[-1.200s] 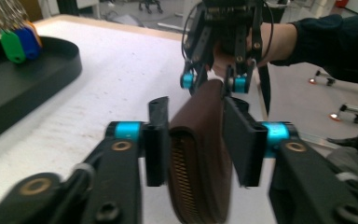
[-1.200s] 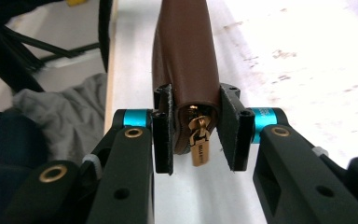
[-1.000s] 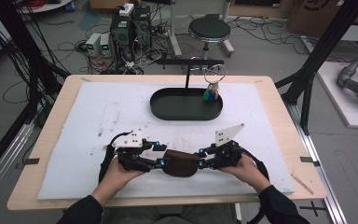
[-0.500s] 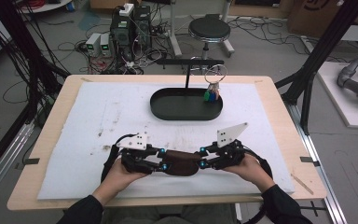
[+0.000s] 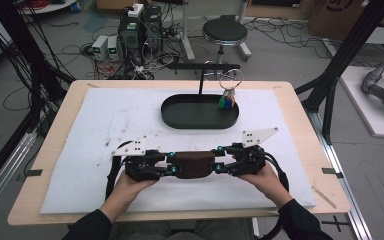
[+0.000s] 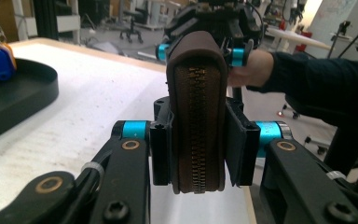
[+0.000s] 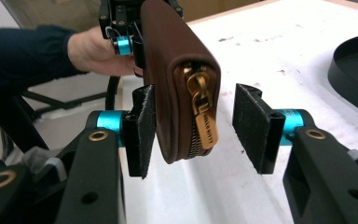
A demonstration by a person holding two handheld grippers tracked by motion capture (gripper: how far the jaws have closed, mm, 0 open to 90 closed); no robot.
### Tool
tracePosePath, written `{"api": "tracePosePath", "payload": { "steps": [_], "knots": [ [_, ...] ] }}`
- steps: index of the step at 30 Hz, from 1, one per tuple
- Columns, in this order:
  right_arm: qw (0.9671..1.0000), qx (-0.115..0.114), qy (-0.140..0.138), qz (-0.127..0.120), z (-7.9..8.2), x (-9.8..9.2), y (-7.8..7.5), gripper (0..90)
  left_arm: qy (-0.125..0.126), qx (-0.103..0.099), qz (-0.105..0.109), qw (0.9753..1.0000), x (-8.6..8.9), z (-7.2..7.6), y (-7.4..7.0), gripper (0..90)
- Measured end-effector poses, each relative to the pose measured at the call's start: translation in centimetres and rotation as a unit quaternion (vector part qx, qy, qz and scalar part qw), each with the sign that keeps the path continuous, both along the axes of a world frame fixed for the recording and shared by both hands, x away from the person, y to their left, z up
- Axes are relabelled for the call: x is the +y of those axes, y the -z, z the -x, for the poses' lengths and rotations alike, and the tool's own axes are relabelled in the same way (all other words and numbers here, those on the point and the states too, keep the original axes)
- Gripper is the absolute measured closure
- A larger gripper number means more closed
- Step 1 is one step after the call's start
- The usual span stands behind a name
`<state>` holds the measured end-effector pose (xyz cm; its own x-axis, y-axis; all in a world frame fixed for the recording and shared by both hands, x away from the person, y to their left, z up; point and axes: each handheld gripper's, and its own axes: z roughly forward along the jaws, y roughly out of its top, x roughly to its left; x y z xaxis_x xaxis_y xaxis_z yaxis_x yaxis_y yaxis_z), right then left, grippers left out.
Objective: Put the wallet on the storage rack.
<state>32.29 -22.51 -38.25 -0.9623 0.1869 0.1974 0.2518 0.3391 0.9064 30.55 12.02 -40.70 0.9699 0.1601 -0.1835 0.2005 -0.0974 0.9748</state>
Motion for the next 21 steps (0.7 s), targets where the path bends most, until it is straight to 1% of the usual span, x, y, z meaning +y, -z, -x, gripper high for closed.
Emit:
{"api": "tracePosePath", "payload": {
  "steps": [1, 2, 4, 5, 8, 11, 14, 15, 19, 21],
  "knots": [
    [1.0000, 0.000, 0.003, -0.002, 0.02, 0.06, 0.00, 50.9, 0.000, -0.002, 0.003, 1.0000, 0.00, 0.03, 0.01, 66.6],
    [1.0000, 0.002, 0.001, -0.004, 0.01, 0.10, 0.02, 54.3, 0.000, -0.004, 0.005, 1.0000, -0.04, 0.06, 0.00, 66.6],
    [0.9999, 0.003, -0.006, -0.010, 0.01, 0.22, 0.05, 57.6, 0.000, -0.009, 0.004, 0.9999, -0.11, 0.15, -0.04, 66.6],
    [0.9998, 0.006, -0.013, -0.011, 0.00, 0.21, 0.05, 63.1, 0.001, -0.009, 0.006, 0.9999, -0.11, 0.15, -0.05, 66.5],
    [0.9997, -0.006, -0.021, -0.012, 0.17, 0.15, -0.11, 67.8, 0.004, -0.008, 0.008, 0.9999, -0.14, 0.17, -0.08, 65.8],
    [0.9995, -0.009, -0.026, -0.012, 0.24, 0.01, -0.26, 70.2, 0.004, -0.012, -0.003, 0.9999, -0.26, 0.21, -0.34, 62.7],
    [0.9994, -0.012, -0.033, -0.001, 0.32, 0.01, -0.35, 71.8, 0.001, -0.003, -0.012, 0.9999, -0.36, 0.07, -0.60, 51.2],
    [0.9993, -0.014, -0.034, 0.003, 0.33, 0.05, -0.35, 71.8, 0.004, -0.004, -0.015, 0.9999, -0.37, 0.04, -0.65, 51.5],
    [0.9992, -0.017, -0.036, -0.002, 0.38, 0.07, -0.43, 72.0, 0.008, -0.001, -0.032, 0.9995, -0.52, 0.03, -0.60, 52.6],
    [0.9991, -0.015, -0.040, 0.000, 0.42, 0.11, -0.42, 72.1, 0.011, -0.003, -0.030, 0.9995, -0.55, 0.03, -0.56, 57.1]
  ]
}}
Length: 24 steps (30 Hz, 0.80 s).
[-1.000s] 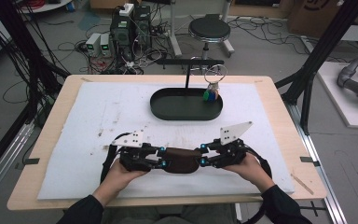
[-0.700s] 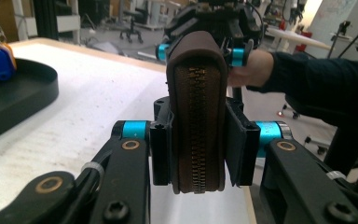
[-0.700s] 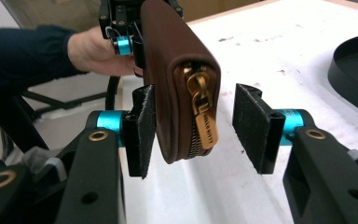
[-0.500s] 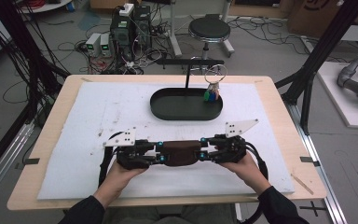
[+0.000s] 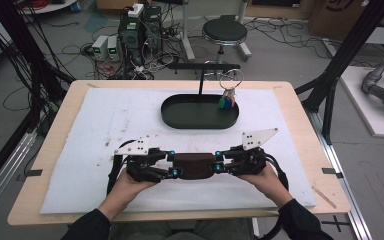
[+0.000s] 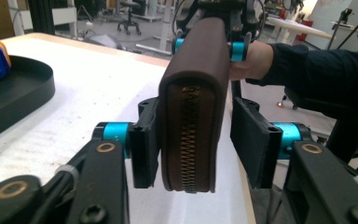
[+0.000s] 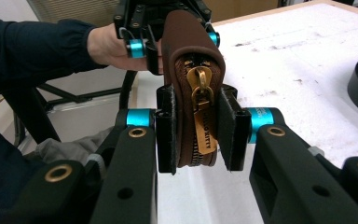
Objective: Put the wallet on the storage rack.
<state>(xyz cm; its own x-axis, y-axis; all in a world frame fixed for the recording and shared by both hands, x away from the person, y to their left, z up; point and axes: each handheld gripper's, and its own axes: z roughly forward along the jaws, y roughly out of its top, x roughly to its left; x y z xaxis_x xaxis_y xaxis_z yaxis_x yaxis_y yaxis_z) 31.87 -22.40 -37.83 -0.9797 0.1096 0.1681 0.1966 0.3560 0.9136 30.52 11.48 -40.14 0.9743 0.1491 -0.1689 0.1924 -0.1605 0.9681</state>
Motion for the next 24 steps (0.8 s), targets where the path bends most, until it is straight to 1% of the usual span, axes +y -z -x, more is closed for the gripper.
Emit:
{"api": "tracePosePath", "payload": {
  "steps": [3, 5, 8, 9, 11, 12, 13, 15, 17, 18, 20, 21, 22, 23, 24],
  "knots": [
    [1.0000, 0.002, -0.003, 0.002, 0.0, 0.1, 0.0, 72.0, 0.003, -0.001, 0.000, 1.0000, 0.1, 0.0, 0.0, 61.0],
    [1.0000, 0.002, -0.002, 0.002, 0.0, 0.0, 0.0, 71.6, 0.002, 0.002, 0.001, 1.0000, 0.1, 0.0, 0.0, 62.3],
    [1.0000, 0.001, 0.002, 0.002, -0.1, 0.1, 0.1, 67.9, 0.001, 0.001, 0.001, 1.0000, 0.1, -0.1, 0.0, 64.1],
    [1.0000, 0.000, 0.007, 0.002, -0.1, 0.0, 0.1, 65.3, 0.000, -0.001, 0.000, 1.0000, 0.0, -0.1, -0.1, 64.9],
    [0.9998, 0.005, 0.017, 0.000, -0.3, -0.1, 0.1, 58.0, -0.008, -0.010, -0.009, 0.9999, 0.0, -0.1, -0.2, 65.6],
    [0.9997, 0.005, 0.023, -0.001, -0.4, -0.2, 0.1, 53.1, -0.010, -0.012, -0.009, 0.9998, -0.1, -0.2, -0.3, 65.8],
    [0.9995, 0.002, 0.031, -0.003, -0.5, -0.4, 0.1, 48.8, -0.013, -0.012, -0.009, 0.9998, -0.1, -0.3, -0.3, 65.9],
    [0.9988, -0.001, 0.047, -0.008, -0.6, -0.9, 0.0, 44.2, -0.025, -0.015, -0.012, 0.9995, 0.0, -0.4, -0.5, 65.9],
    [0.9969, -0.015, 0.077, -0.011, -0.8, -1.6, -0.2, 40.1, -0.035, -0.019, -0.017, 0.9991, 0.2, -0.6, -0.8, 65.9],
    [0.9951, -0.021, 0.096, -0.014, -0.9, -2.1, -0.3, 40.0, -0.042, -0.020, -0.018, 0.9988, 0.3, -0.7, -1.0, 65.9],
    [0.9890, -0.036, 0.142, -0.019, -1.0, -3.1, -0.4, 38.9, -0.057, -0.022, -0.018, 0.9980, 0.5, -1.0, -1.3, 66.0],
    [0.9849, -0.044, 0.166, -0.024, -1.1, -3.6, -0.5, 38.8, -0.067, -0.026, -0.020, 0.9973, 0.6, -1.2, -1.5, 66.0],
    [0.9799, -0.052, 0.191, -0.025, -1.2, -4.2, -0.5, 38.9, -0.075, -0.027, -0.021, 0.9966, 0.7, -1.4, -1.7, 66.0],
    [0.9743, -0.060, 0.216, -0.022, -1.3, -4.6, -0.5, 38.9, -0.082, -0.031, -0.020, 0.9959, 0.8, -1.7, -1.8, 66.0],
    [0.9678, -0.065, 0.242, -0.018, -1.4, -5.1, -0.4, 38.8, -0.092, -0.032, -0.020, 0.9951, 0.9, -1.9, -2.0, 66.0]
  ]
}}
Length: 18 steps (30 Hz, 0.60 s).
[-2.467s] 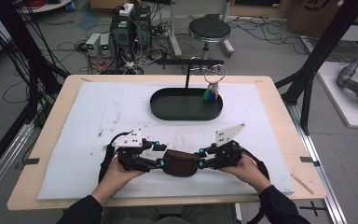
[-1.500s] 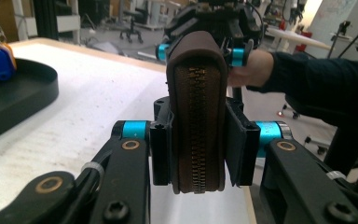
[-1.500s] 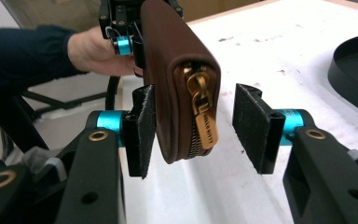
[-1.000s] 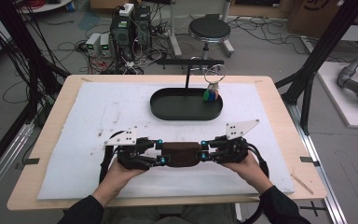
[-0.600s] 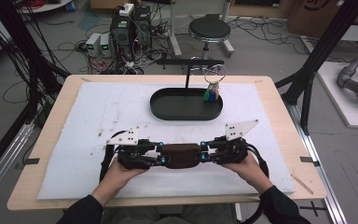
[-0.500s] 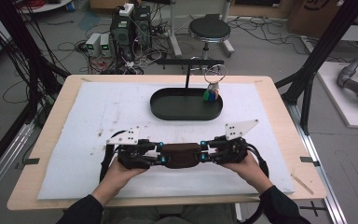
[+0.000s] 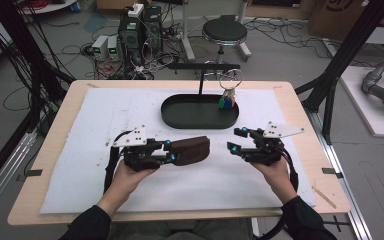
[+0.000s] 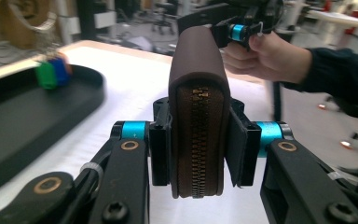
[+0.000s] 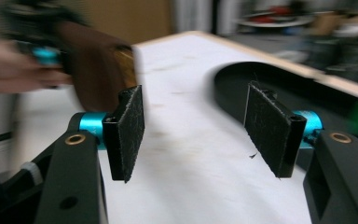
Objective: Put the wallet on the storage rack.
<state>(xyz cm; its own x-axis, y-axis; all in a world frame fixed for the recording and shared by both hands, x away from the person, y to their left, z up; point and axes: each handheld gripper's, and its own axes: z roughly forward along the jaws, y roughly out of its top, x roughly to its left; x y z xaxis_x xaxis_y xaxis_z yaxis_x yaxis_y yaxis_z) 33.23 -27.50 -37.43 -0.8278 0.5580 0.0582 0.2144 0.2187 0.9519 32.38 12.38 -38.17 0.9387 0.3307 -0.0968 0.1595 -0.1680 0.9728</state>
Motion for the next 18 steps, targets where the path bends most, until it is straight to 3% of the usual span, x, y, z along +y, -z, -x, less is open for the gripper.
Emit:
{"api": "tracePosePath", "payload": {
  "steps": [3, 6, 12, 18],
  "knots": [
    [0.9976, -0.004, 0.069, 0.002, -0.3, -1.3, 0.3, 38.9, -0.026, -0.007, 0.004, 0.9996, 0.2, -0.8, -0.4, 66.0],
    [0.9938, 0.002, 0.111, 0.001, -0.6, -2.3, 0.5, 38.7, -0.048, -0.011, 0.004, 0.9988, 0.1, -1.6, -0.8, 66.1],
    [0.9888, 0.013, 0.149, 0.009, -1.1, -3.4, 0.9, 38.3, -0.082, -0.026, -0.011, 0.9962, -0.7, -3.5, -1.5, 66.1],
    [0.9845, 0.008, 0.174, 0.020, -1.2, -3.9, 1.1, 38.3, -0.111, -0.027, -0.025, 0.9931, -1.7, -5.4, -1.8, 66.1]
  ]
}}
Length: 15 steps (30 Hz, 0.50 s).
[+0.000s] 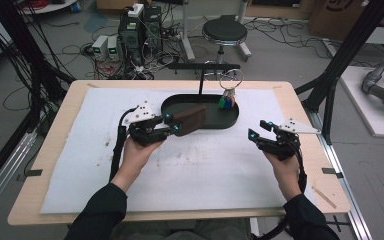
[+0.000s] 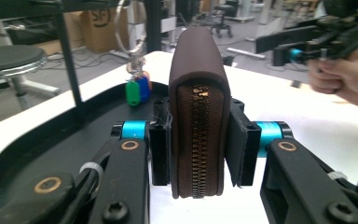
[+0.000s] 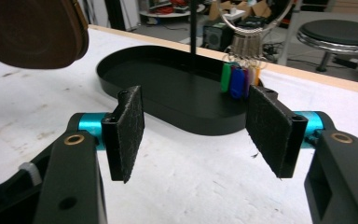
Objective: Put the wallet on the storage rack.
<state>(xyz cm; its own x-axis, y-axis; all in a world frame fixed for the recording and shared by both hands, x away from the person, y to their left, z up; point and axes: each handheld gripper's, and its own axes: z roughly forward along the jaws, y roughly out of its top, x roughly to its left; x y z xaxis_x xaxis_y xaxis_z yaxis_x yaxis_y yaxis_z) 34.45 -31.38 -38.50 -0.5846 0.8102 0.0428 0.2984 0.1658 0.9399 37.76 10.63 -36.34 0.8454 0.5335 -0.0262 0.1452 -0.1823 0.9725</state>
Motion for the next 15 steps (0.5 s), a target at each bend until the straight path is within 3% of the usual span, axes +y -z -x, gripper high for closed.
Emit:
{"api": "tracePosePath", "payload": {
  "steps": [6, 12, 15],
  "knots": [
    [0.9999, 0.003, 0.014, 0.007, -0.1, -0.4, 0.2, 38.3, -0.025, -0.004, -0.010, 0.9996, -0.9, -1.9, 0.1, 66.1],
    [0.9997, 0.001, 0.024, 0.009, -0.1, -0.8, 0.3, 38.3, -0.045, 0.005, -0.013, 0.9989, -1.7, -3.9, 0.6, 66.1],
    [0.9996, 0.003, 0.028, 0.008, -0.1, -0.9, 0.4, 38.3, -0.051, 0.010, -0.005, 0.9986, -2.1, -4.7, 0.9, 66.1]
  ]
}}
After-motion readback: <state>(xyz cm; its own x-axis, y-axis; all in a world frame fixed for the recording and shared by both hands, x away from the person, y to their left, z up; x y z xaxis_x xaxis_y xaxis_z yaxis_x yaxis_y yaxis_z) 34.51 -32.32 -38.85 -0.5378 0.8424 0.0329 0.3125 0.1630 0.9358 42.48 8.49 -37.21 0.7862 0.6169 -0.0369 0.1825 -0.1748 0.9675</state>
